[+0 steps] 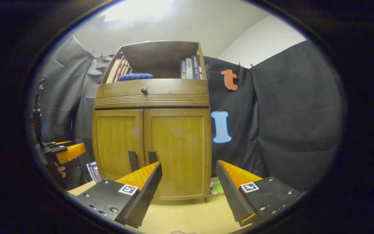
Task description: Open the right door of the double-door shoe cabinet with the right hand, and open the left door with the left hand.
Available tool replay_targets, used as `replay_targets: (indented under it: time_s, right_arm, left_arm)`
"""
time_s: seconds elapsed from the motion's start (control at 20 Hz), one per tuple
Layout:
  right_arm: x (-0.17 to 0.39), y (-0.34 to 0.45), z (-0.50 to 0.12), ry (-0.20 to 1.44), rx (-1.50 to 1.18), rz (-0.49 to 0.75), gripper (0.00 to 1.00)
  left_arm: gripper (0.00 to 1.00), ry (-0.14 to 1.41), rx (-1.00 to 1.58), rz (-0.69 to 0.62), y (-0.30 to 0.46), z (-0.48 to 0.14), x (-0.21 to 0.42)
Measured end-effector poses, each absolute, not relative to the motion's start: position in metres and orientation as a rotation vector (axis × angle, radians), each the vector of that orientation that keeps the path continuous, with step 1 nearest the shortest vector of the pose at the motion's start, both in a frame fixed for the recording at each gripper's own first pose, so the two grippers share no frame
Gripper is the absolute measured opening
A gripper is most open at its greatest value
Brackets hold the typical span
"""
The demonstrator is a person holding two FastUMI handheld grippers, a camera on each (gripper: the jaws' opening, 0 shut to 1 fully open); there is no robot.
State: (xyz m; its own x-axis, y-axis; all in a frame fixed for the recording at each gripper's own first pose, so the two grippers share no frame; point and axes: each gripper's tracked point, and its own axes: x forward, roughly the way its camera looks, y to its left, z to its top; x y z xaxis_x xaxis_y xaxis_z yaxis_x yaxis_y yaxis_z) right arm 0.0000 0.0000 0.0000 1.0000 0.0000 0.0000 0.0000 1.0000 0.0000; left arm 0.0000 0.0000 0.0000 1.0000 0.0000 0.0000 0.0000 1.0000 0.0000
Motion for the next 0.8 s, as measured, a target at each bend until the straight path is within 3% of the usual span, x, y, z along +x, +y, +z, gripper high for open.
replay_targets:
  time_s: [0.15, 0.65, 0.7, 0.8]
  right_arm:
    - [0.001, -0.004, -0.001, 0.002, 0.021, 0.0, 0.99]
    - [0.011, 0.008, -0.009, 0.013, -0.003, 0.019, 0.94]
    - [0.011, 0.01, -0.009, 0.012, -0.004, 0.023, 0.94]
    - [0.016, 0.013, -0.01, 0.013, -0.008, 0.032, 0.94]
  left_arm:
    - [0.92, 0.002, 0.002, 0.004, 0.001, -0.001, -0.001]
    - [0.92, 0.039, -0.012, -0.02, -0.004, -0.009, 0.001]
    - [0.95, 0.035, -0.012, -0.025, -0.005, -0.007, 0.001]
    - [0.92, 0.028, -0.011, -0.029, -0.005, -0.005, 0.0]
